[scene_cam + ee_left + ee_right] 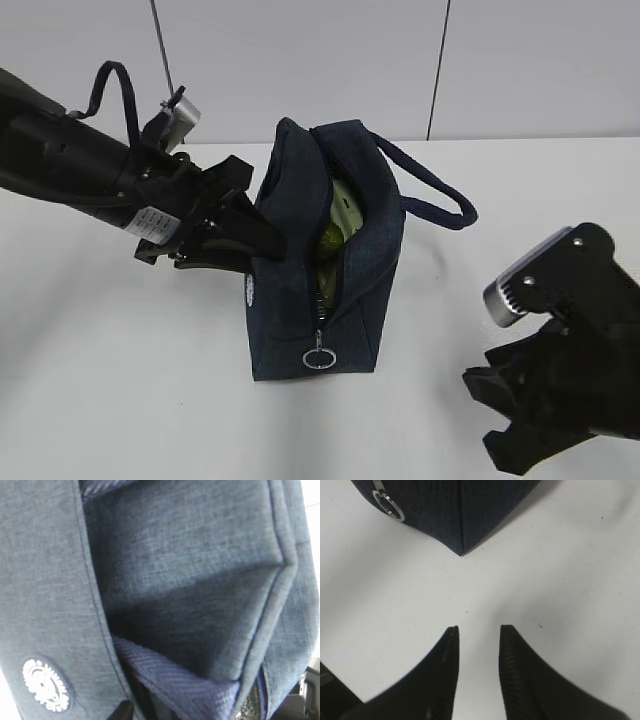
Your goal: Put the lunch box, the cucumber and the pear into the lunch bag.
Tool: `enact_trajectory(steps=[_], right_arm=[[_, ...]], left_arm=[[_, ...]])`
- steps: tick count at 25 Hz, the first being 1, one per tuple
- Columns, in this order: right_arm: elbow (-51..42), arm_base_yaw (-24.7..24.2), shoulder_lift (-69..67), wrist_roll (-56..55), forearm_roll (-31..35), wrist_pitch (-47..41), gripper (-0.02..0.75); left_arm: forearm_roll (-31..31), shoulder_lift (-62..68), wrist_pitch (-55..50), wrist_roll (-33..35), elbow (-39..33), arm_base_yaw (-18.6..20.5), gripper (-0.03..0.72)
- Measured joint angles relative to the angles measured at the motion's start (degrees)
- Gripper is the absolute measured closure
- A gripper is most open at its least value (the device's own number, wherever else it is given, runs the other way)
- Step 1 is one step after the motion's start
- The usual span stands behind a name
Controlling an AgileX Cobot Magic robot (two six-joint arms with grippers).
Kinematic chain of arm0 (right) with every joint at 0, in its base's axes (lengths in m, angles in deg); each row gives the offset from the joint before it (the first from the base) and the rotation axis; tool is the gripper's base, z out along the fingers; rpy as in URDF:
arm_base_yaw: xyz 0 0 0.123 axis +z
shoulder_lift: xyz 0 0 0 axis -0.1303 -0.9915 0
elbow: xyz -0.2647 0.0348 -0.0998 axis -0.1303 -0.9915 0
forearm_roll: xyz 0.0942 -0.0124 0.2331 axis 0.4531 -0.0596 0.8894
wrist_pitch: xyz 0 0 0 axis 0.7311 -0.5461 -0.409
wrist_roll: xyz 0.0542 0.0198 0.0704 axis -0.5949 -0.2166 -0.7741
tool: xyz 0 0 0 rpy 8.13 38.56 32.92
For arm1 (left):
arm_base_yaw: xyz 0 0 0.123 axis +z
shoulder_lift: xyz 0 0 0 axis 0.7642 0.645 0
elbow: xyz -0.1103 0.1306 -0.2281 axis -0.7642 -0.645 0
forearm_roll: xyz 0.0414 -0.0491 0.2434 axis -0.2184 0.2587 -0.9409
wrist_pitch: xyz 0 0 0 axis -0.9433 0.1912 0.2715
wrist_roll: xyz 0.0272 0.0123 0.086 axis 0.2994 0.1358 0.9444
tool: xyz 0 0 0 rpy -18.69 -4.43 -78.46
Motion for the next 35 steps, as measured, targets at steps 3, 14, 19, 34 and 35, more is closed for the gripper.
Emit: enact_trajectory(steps=[3, 14, 19, 34, 35], right_arm=[[0.0, 0.0, -5.29, 0.0, 1.22, 3.09, 0.519], [2.05, 0.0, -9.43, -0.1, 2.93, 9.82, 0.519], [2.05, 2.22, -9.43, -0.45, 2.59, 12.71, 0.519], [-7.41, 10.65, -9.75, -14.64, -11.52, 40.03, 0.519], [-7.86, 10.65, -10.35, -15.39, -12.42, 41.71, 0.519]], left_arm=[[0.0, 0.0, 0.0, 0.0, 0.0, 0.0, 0.45], [0.0, 0.0, 0.08, 0.11, 0.0, 0.0, 0.45], [0.0, 0.0, 0.21, 0.28, 0.0, 0.0, 0.45], [0.0, 0.0, 0.39, 2.85, 0.0, 0.0, 0.45], [0.0, 0.0, 0.39, 3.0, 0.0, 0.0, 0.45]])
